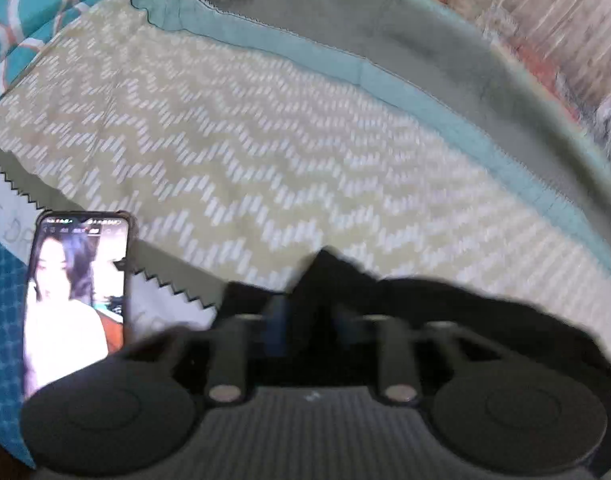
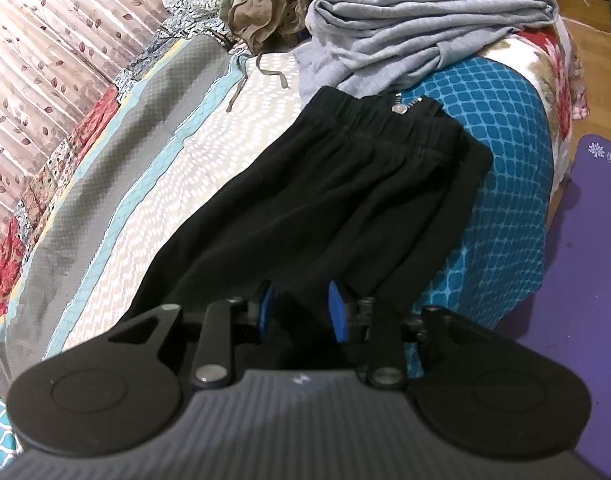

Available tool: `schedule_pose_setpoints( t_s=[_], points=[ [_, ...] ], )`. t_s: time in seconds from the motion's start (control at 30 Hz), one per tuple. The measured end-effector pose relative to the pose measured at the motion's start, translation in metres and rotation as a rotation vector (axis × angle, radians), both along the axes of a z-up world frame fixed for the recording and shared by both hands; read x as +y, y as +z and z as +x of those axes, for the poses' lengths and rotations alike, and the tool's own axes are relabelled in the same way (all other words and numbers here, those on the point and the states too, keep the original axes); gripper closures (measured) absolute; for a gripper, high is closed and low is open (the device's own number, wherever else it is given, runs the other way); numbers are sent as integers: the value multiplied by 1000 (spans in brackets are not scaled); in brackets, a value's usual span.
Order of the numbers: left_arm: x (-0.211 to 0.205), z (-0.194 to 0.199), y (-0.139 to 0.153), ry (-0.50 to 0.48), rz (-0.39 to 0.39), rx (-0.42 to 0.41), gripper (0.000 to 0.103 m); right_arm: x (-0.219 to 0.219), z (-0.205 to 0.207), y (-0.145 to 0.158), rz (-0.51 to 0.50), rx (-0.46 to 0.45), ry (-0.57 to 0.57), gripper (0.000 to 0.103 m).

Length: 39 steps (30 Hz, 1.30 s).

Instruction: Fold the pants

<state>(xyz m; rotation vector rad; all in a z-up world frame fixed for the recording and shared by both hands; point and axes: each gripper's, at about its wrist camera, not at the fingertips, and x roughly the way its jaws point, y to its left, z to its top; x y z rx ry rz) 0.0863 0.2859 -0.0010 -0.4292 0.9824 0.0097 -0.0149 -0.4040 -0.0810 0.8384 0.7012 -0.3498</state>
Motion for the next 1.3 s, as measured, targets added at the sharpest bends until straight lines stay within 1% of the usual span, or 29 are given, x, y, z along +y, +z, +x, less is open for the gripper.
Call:
schedule_pose_setpoints(
  t_s=[0.03, 0.1, 0.13, 0.17, 0.2, 0.23, 0.27, 0.3, 0.37, 0.4, 0.43, 0.5, 0.6, 0.63, 0.67, 0.73, 0.77, 0.87, 0.9, 0.93, 0.97, 1.0, 1.03, 1.07, 1.1, 1.13, 1.17, 1.23, 1.3],
  points=[
    [0, -10, 8, 17, -7, -51, 94, 2, 0, 0, -5, 3, 5, 69],
    [9, -41, 25, 121, 29, -160, 94, 3, 3, -1, -17, 15, 15, 69],
    [18, -55, 27, 192, 33, -204, 94, 2, 5, -2, -20, 21, 19, 69],
    [27, -62, 21, 261, 45, -197, 100, 3, 6, -4, -20, 25, 20, 69],
    [33, -63, 10, 335, 99, -145, 101, 2, 7, -6, -19, 28, 21, 69],
    [38, -62, -1, 372, 159, -91, 101, 3, 9, -8, -18, 36, 24, 69],
    [42, -59, -14, 397, 197, -40, 100, 3, 12, -10, -22, 47, 28, 69],
    [47, -59, -20, 409, 193, -27, 100, 5, 15, -11, -30, 55, 33, 69],
    [52, -69, -15, 413, 93, -54, 100, 7, 18, -10, -48, 60, 43, 66],
    [54, -78, -6, 417, 40, -98, 99, 9, 17, -8, -56, 53, 50, 65],
    [54, -86, 5, 415, 14, -146, 99, 11, 16, -6, -63, 41, 57, 65],
    [42, -95, 29, 368, 10, -233, 99, 13, 10, 0, -90, 11, 61, 65],
    [14, -89, 53, 231, -2, -303, 99, 15, 8, 8, -113, -32, 81, 65],
    [2, -86, 57, 177, -4, -318, 97, 18, 9, 11, -116, -46, 93, 65],
    [-12, -83, 58, 108, -5, -328, 92, 22, 11, 13, -119, -58, 107, 65],
    [-40, -75, 54, -14, -3, -327, 84, 32, 16, 16, -117, -79, 162, 65],
    [-54, -68, 47, -70, -2, -310, 84, 38, 20, 16, -115, -86, 195, 65],
    [-92, -46, 15, -190, 7, -213, 83, 61, 28, 16, -113, -103, 323, 65],
    [-98, -37, 3, -192, 34, -179, 83, 66, 31, 15, -110, -100, 357, 65],
    [-103, -27, -10, -171, 101, -145, 84, 71, 33, 12, -112, -87, 393, 66],
    [-105, -17, -23, -119, 206, -107, 90, 73, 36, 8, -124, -56, 415, 67],
    [-99, -7, -36, -59, 274, -65, 98, 71, 38, 4, -144, -9, 415, 68],
    [-90, -4, -40, -23, 236, -58, 97, 66, 39, -4, -159, 47, 390, 69],
    [-78, -5, -39, 28, 147, -59, 97, 54, 36, -10, -138, 70, 355, 75],
    [-69, -8, -33, 66, 85, -61, 97, 41, 28, -11, -80, 43, 326, 78],
    [-66, -12, -27, 81, 64, -74, 96, 26, 16, -7, -43, -2, 287, 77],
    [-64, -18, -18, 89, 68, -100, 89, 15, 3, -1, -49, -40, 255, 76],
    [-63, -31, -4, 93, 70, -151, 80, -10, -19, 9, -68, -86, 179, 75],
    [-68, -43, 9, 79, 55, -182, 79, -38, -39, 13, -62, -118, 91, 75]
  ],
)
